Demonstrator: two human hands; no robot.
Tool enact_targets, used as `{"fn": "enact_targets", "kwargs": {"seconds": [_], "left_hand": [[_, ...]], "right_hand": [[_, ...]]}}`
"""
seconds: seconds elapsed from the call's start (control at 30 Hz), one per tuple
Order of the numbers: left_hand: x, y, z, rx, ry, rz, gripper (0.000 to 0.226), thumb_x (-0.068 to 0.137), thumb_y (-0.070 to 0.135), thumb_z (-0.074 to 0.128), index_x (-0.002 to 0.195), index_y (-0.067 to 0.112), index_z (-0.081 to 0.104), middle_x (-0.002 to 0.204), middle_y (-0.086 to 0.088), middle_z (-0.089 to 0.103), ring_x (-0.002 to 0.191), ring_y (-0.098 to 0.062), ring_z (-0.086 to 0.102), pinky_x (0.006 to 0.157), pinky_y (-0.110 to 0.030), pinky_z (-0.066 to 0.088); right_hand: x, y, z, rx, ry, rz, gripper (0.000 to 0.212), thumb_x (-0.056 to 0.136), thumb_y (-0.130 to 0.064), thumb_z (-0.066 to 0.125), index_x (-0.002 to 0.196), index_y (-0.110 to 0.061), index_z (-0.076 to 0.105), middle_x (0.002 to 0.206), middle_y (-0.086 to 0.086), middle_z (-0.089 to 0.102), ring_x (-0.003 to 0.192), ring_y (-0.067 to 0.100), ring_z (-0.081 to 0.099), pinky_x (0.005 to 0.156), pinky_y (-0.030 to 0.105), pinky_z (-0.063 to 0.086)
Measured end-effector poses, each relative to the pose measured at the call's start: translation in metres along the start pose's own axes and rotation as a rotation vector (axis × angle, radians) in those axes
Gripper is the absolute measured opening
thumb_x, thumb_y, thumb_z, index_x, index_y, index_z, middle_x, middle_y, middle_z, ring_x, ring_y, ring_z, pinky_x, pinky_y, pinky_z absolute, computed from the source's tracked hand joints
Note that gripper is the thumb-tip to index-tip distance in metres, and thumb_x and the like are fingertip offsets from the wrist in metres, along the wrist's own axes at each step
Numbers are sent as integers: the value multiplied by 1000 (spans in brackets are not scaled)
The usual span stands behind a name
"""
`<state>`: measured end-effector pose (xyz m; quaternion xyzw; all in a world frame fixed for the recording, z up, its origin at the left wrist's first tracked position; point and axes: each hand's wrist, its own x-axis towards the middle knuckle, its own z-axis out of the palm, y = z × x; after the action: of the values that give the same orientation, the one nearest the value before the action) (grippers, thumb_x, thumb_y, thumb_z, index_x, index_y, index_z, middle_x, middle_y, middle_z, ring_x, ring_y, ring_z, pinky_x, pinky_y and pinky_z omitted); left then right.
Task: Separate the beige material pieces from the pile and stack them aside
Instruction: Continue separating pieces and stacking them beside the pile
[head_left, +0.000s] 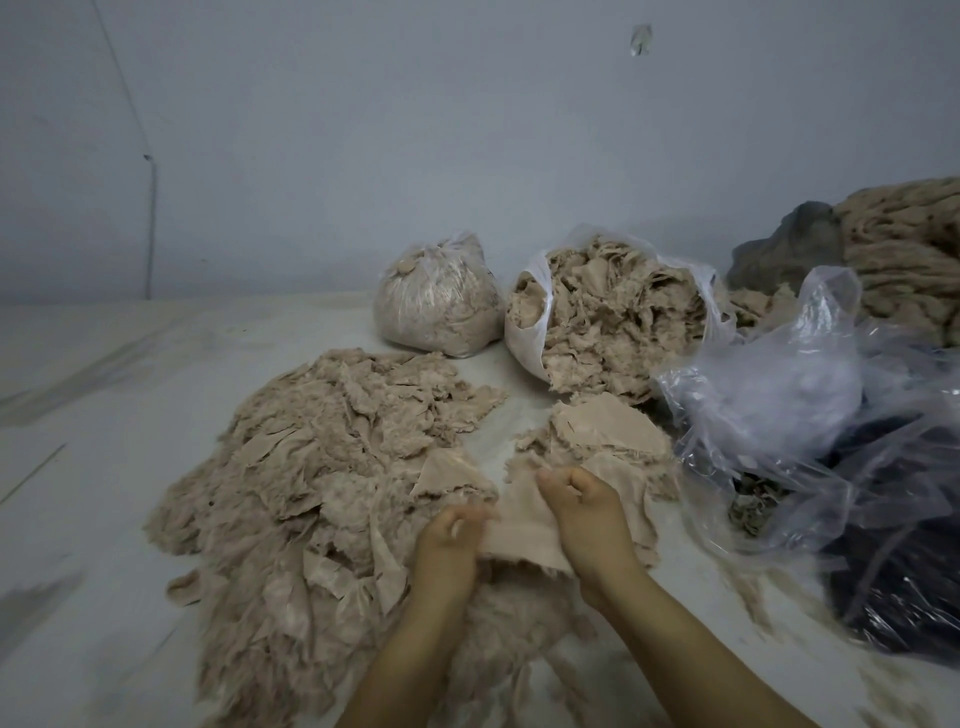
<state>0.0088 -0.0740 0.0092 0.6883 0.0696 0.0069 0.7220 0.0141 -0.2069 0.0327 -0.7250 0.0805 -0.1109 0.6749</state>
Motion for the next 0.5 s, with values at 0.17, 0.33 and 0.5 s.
{"fn": "enact_targets", "kwargs": {"seconds": [0.17,0.33,0.5], "left_hand": [[7,-1,-11,114,93,148,30,96,23,52,69,15,60,62,3,60,61,-13,54,59,-26,42],[16,-4,-36,261,249,278,35,95,25,51,61,19,47,58,3,45,56,-13,41,54,-28,34],[14,-4,-53,580,9,291,25,91,28,58,66,28,61,61,11,60,57,0,54,59,-21,43]], "right_hand": [[2,17,-9,83,31,31,34,92,-23,61,76,6,55,66,8,50,63,19,44,61,29,35],[22,10,-33,208,188,24,23,91,-20,63,69,-17,68,64,-6,69,59,8,62,54,22,47],[45,15,-63,-675,224,-48,27,93,-33,55,111,-14,59,109,10,58,105,30,54,84,37,43]]}}
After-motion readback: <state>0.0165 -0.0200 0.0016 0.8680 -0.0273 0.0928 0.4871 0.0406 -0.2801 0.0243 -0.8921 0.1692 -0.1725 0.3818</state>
